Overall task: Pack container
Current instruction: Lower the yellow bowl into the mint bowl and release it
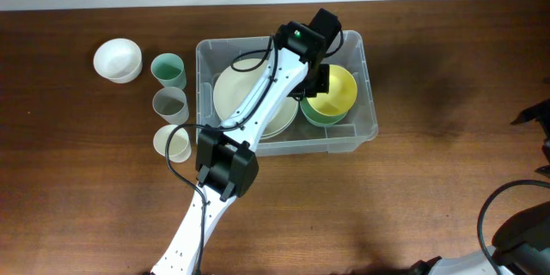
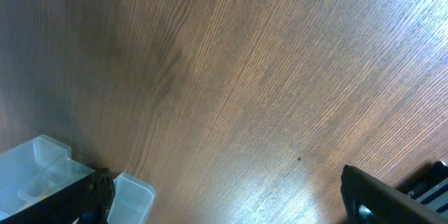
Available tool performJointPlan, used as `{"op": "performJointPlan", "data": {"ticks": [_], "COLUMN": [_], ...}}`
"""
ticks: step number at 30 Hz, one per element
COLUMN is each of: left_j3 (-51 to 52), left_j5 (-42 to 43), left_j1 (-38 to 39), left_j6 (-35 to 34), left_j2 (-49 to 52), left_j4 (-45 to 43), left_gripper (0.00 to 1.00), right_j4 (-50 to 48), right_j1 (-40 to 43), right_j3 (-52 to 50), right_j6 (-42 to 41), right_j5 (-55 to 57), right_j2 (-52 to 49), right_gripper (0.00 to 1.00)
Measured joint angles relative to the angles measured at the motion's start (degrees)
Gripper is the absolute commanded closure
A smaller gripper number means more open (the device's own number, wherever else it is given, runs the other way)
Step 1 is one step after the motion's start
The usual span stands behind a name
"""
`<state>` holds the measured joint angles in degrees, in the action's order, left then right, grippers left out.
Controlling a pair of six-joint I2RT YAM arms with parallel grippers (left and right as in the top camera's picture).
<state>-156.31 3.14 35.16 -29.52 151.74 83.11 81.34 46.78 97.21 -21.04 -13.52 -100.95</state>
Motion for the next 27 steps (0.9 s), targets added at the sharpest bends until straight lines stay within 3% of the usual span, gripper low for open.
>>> {"op": "performJointPlan", "data": {"ticks": [2,4,12,24,27], "left_j3": [0.00,0.00,0.00,-0.94,-1.70], "left_j5": [0.13,0.24,1.84,6.38,7.50], "left_j1": [-0.02,0.00,0.00,-1.44,-2.16], "left_j6": [0.07,0.39,1.55,4.33,4.52], "left_j2": [0.00,0.00,0.00,0.00,0.00], "left_j4": [-0.02,0.00,-0.13,-1.01,-1.14], "left_gripper": [0.83,0.70,0.52,0.52,0.56], "right_j4": [0.00,0.00,0.00,0.00,0.00], "right_j1": [0.00,0.00,0.00,0.00,0.00], "right_j3": [0.00,0.00,0.00,0.00,0.00], "right_j6": [0.02,0.00,0.00,0.02,-0.02], "right_j5": [0.00,0.02,0.02,0.00,0.00], "right_j2": [0.00,0.00,0.00,0.00,0.00], "right_gripper": [0.01,0.01,0.01,0.01,0.01]}}
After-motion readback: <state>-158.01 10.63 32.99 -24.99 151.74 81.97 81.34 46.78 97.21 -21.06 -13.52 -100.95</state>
